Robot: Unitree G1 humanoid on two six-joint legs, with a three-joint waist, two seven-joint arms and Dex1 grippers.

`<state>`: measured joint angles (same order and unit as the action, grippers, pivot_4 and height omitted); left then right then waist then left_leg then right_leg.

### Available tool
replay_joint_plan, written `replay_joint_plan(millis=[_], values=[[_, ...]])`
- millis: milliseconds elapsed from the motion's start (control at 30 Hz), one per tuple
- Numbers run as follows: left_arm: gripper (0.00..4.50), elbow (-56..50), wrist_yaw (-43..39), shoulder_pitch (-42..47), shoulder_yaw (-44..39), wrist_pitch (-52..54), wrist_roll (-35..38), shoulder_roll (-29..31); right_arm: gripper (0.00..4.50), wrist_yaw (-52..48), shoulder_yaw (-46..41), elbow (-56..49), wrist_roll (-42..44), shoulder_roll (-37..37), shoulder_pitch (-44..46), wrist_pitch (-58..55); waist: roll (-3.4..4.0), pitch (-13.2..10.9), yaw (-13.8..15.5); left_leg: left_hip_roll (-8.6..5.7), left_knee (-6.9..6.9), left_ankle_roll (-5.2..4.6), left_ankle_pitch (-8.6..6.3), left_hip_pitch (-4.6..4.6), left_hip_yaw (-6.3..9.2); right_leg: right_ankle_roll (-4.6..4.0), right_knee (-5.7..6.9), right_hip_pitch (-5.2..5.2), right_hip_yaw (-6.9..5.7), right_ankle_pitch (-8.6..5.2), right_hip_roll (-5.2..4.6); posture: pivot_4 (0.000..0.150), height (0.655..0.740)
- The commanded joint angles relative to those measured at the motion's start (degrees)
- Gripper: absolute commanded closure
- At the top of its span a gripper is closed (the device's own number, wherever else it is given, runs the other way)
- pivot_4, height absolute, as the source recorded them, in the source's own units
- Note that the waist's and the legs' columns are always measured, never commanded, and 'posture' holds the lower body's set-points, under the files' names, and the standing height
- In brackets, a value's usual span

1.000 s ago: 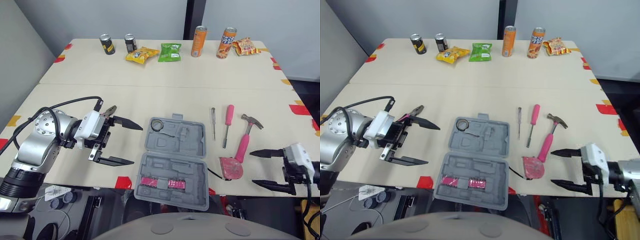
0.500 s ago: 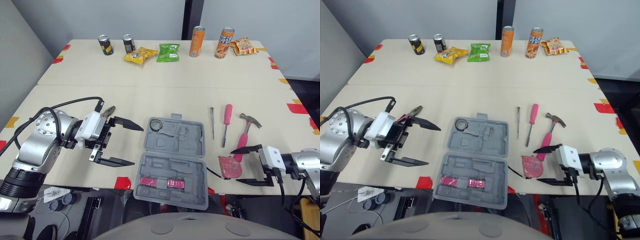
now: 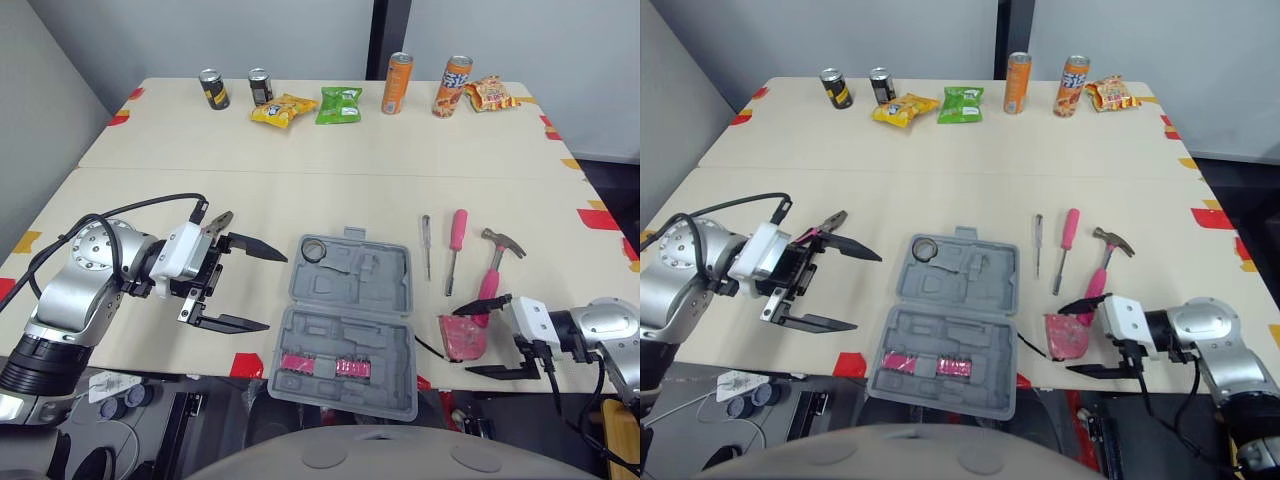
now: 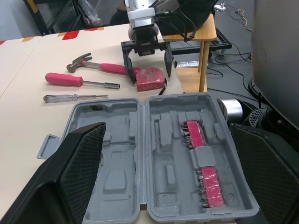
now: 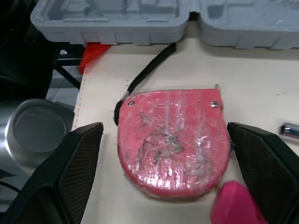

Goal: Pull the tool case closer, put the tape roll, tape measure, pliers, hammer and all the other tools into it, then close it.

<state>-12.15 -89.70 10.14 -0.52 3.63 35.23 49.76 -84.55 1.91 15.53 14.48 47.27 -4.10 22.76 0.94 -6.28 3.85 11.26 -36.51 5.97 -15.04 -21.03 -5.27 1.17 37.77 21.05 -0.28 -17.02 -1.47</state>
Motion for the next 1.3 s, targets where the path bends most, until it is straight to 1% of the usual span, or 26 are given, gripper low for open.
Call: replay_joint_plan(millis=[33, 133, 500, 700, 900, 1033, 1133, 1200, 1300], values=[[0.00, -1.8, -1.8, 0.9, -0.1, 0.1, 0.6, 0.4, 0.57, 1.6, 0.3, -1.3, -1.4, 1.3, -0.6, -1.0, 0.00, 0.0, -0.1, 0.00, 0.00, 0.00, 0.00, 0.00, 0.00, 0.00, 0.00, 0.00, 0.00, 0.00, 0.00, 0.150, 0.7400], [0.00, -2.2, -1.5, 1.0, 0.0, 0.5, 0.7, 0.4, 1.35, 2.6, 0.1, -0.4, -1.9, 1.4, -0.4, -0.6, 0.00, 0.0, -0.1, 0.00, 0.00, 0.01, 0.00, 0.01, -0.01, 0.00, -0.01, 0.00, 0.02, 0.00, 0.00, 0.150, 0.7400], [0.00, -2.9, -0.8, 1.0, 0.2, 1.4, 0.7, -0.2, 1.35, 2.8, -0.4, 0.9, -0.4, 1.4, -0.5, -0.3, 0.00, 0.0, -0.1, 0.00, 0.00, 0.01, 0.00, 0.00, -0.02, 0.00, -0.02, 0.00, 0.02, 0.00, 0.00, 0.150, 0.7400], [0.00, -2.8, -0.4, 0.6, -0.4, 1.4, 1.0, -0.5, 1.35, 2.0, -2.0, -1.8, 2.7, 2.5, -0.7, -1.6, 0.00, 0.0, -0.1, 0.00, 0.01, 0.01, 0.00, 0.00, -0.02, 0.00, -0.02, 0.00, 0.02, 0.00, 0.00, 0.150, 0.7400], [0.00, -1.3, 0.6, -0.5, -2.3, 1.7, 1.7, -0.8, 1.35, 4.2, -4.3, -10.4, 5.7, 5.6, 1.6, -11.2, 0.00, 0.0, -0.4, 0.02, 0.02, 0.01, 0.00, 0.01, -0.02, 0.01, -0.03, 0.00, 0.03, 0.00, 0.03, 0.150, 0.7400], [0.00, 0.8, 2.0, -1.0, -4.3, 1.7, 1.6, -1.1, 1.35, 7.2, -3.7, -19.4, 6.8, 7.7, 6.5, -22.8, 0.03, 0.0, -0.6, 0.02, 0.03, 0.02, 0.00, 0.05, -0.02, 0.02, 0.00, 0.00, 0.04, 0.01, 0.05, 0.150, 0.7400], [0.00, 1.5, 2.9, -1.5, -5.4, 1.8, 1.8, -1.4, 1.35, 8.8, -2.4, -24.1, 7.4, 7.6, 9.3, -28.6, 0.03, 0.0, -0.2, 0.04, 0.06, 0.03, 0.01, 0.04, 0.02, 0.02, -0.02, -0.01, 0.02, 0.01, 0.07, 0.150, 0.7400], [0.00, 1.9, 3.3, -2.1, -6.0, 1.3, 1.5, -1.6, 1.35, 10.5, -0.7, -26.7, 6.3, 7.3, 11.7, -32.7, 0.03, 0.0, 0.1, 0.03, 0.05, 0.05, 0.01, 0.02, 0.00, 0.05, -0.06, -0.01, 0.03, 0.02, 0.07, 0.150, 0.7400], [0.00, 2.1, 5.3, -3.1, -7.5, 1.7, 2.2, -2.7, 1.35, 13.2, 3.7, -28.6, 1.8, 6.6, 16.3, -36.8, 0.03, 0.0, 0.0, 0.02, 0.06, 0.06, 0.01, 0.03, -0.01, 0.07, -0.07, 0.00, 0.04, 0.04, 0.06, 0.150, 0.7400]])
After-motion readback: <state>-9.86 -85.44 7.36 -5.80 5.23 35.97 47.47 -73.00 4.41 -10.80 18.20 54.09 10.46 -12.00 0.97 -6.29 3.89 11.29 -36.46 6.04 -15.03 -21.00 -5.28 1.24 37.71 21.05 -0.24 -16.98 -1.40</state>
